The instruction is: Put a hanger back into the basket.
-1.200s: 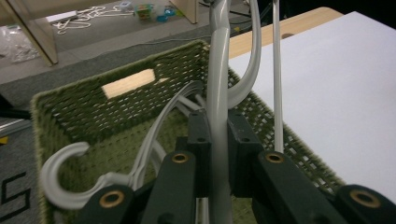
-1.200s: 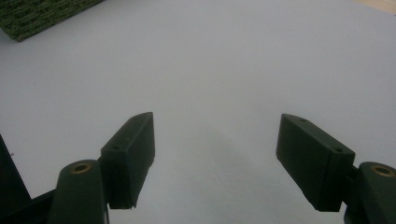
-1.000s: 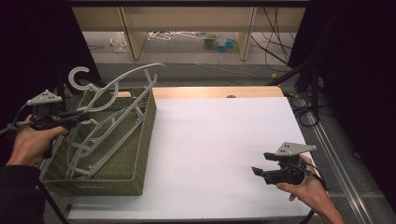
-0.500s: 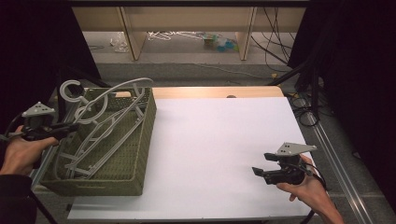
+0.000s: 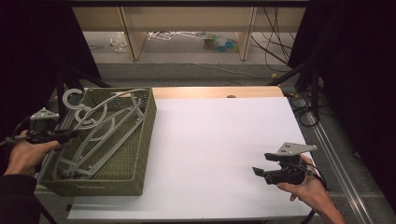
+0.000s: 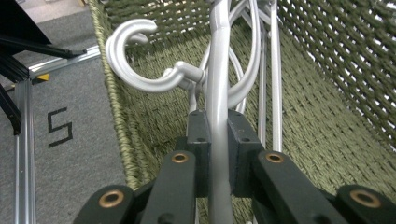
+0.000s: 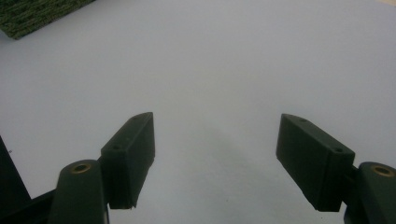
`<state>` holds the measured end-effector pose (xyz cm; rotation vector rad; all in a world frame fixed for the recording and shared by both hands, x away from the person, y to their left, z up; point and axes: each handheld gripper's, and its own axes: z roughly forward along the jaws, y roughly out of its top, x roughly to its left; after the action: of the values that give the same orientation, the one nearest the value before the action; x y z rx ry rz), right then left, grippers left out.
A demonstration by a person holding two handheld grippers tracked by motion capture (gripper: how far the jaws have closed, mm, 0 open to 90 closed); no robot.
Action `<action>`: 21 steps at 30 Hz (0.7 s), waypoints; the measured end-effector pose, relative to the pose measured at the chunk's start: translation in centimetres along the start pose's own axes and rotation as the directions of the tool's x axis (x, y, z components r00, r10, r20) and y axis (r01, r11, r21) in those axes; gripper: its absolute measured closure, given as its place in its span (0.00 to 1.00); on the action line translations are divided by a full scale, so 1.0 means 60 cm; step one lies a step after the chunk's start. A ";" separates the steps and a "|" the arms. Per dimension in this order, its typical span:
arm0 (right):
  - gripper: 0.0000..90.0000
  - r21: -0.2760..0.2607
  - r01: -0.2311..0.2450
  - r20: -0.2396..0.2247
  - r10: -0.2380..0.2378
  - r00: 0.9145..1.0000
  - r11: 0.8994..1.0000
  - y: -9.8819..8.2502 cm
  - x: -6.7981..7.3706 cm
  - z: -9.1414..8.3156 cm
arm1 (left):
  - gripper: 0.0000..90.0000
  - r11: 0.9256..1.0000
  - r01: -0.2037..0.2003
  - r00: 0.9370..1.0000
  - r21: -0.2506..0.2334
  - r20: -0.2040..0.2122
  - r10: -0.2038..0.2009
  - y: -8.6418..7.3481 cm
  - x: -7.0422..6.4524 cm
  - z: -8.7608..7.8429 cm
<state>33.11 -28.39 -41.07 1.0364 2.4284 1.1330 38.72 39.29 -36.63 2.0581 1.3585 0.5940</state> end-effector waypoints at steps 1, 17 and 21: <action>0.32 -0.002 0.001 0.003 -0.001 1.000 1.000 0.000 0.000 -0.001 | 0.90 1.000 0.000 1.000 0.003 -0.001 0.000 0.002 -0.001 0.001; 0.32 0.002 0.000 0.001 0.000 1.000 1.000 -0.002 -0.003 0.000 | 0.90 0.994 0.024 0.999 0.105 0.025 -0.027 -0.017 0.008 0.048; 0.32 0.003 -0.009 0.003 0.009 1.000 1.000 -0.005 -0.006 0.000 | 0.90 0.991 0.011 1.000 0.130 0.023 -0.015 -0.019 0.013 0.049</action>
<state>33.20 -28.75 -41.28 1.0496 2.4270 1.1301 40.16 39.67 -39.49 2.1499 1.4289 0.4847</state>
